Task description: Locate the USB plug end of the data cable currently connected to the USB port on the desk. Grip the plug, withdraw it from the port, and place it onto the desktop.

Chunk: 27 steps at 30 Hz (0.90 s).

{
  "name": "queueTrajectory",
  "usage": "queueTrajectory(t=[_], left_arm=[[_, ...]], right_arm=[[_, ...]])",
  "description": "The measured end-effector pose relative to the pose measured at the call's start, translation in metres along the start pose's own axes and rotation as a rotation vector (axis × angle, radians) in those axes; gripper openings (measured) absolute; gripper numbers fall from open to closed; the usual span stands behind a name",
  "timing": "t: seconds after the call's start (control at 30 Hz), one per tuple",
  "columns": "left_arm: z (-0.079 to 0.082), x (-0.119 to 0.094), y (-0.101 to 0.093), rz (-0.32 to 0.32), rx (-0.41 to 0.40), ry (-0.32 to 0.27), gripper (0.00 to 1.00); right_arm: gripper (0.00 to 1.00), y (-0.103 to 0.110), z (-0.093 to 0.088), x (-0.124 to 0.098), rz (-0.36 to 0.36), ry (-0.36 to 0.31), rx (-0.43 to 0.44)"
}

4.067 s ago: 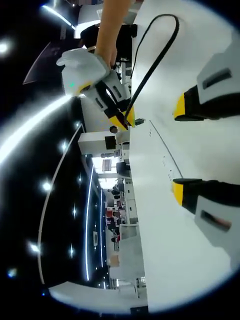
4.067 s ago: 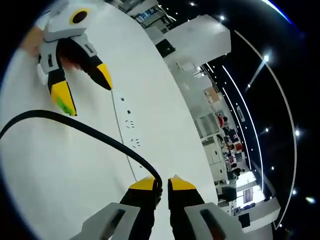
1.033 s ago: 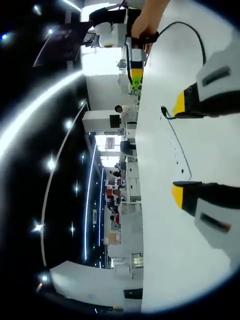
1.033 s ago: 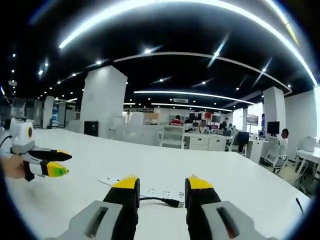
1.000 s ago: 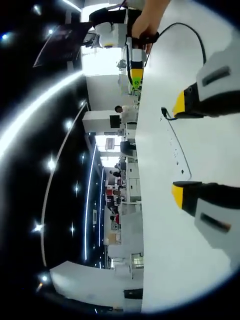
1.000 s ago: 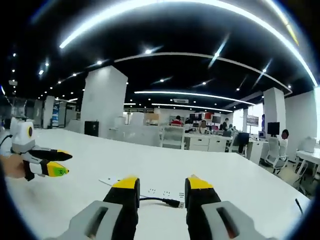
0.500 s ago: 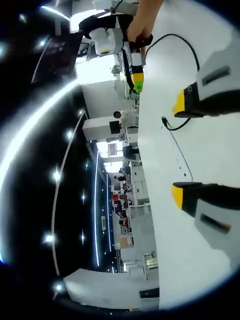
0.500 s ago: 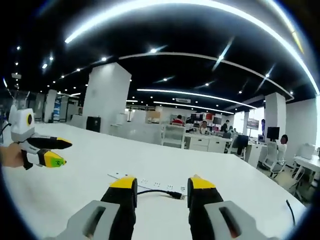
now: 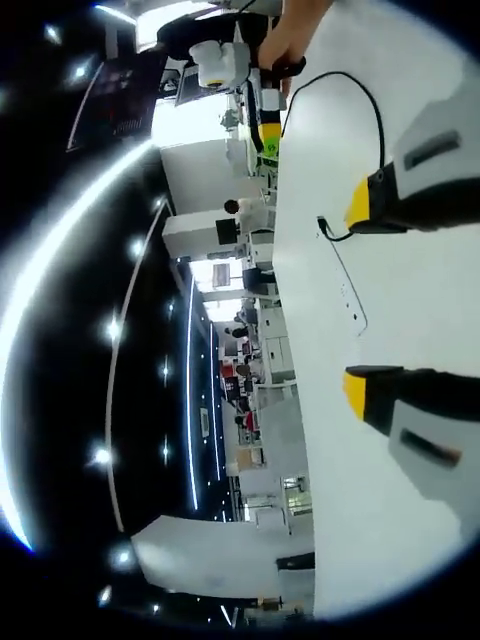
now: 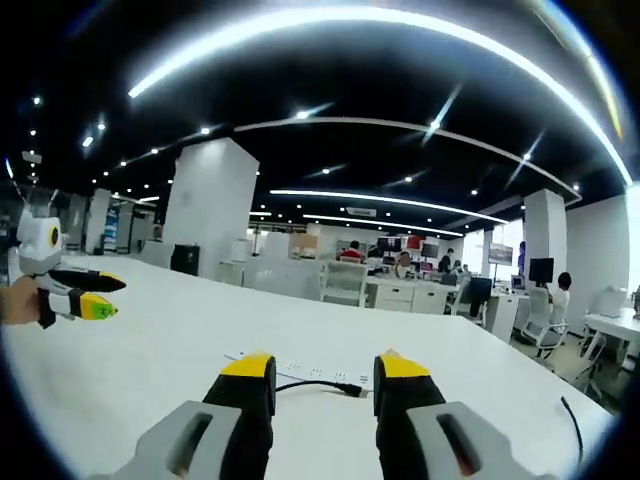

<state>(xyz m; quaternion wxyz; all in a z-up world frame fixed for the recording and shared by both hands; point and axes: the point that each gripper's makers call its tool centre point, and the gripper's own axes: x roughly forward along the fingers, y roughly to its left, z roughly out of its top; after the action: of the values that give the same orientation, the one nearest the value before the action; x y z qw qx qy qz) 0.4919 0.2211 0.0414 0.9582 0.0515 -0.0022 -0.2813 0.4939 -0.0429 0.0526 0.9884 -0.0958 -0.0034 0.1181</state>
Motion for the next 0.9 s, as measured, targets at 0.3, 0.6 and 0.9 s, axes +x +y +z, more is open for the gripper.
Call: queueTrajectory(t=[0.3,0.6,0.9], left_arm=[[0.025,-0.032,0.002,0.014,0.031,-0.048,0.57],[0.044,-0.073,-0.002,0.015,0.065,-0.097,0.56],[0.057,-0.113,0.011,0.109,0.1,-0.137,0.57]], right_arm=[[0.4,0.009,0.012,-0.019,0.02,-0.028,0.043],[0.4,0.005,0.032,-0.046,-0.015,-0.109,-0.016],[0.41,0.002,0.049,-0.072,-0.033,-0.17,-0.038]])
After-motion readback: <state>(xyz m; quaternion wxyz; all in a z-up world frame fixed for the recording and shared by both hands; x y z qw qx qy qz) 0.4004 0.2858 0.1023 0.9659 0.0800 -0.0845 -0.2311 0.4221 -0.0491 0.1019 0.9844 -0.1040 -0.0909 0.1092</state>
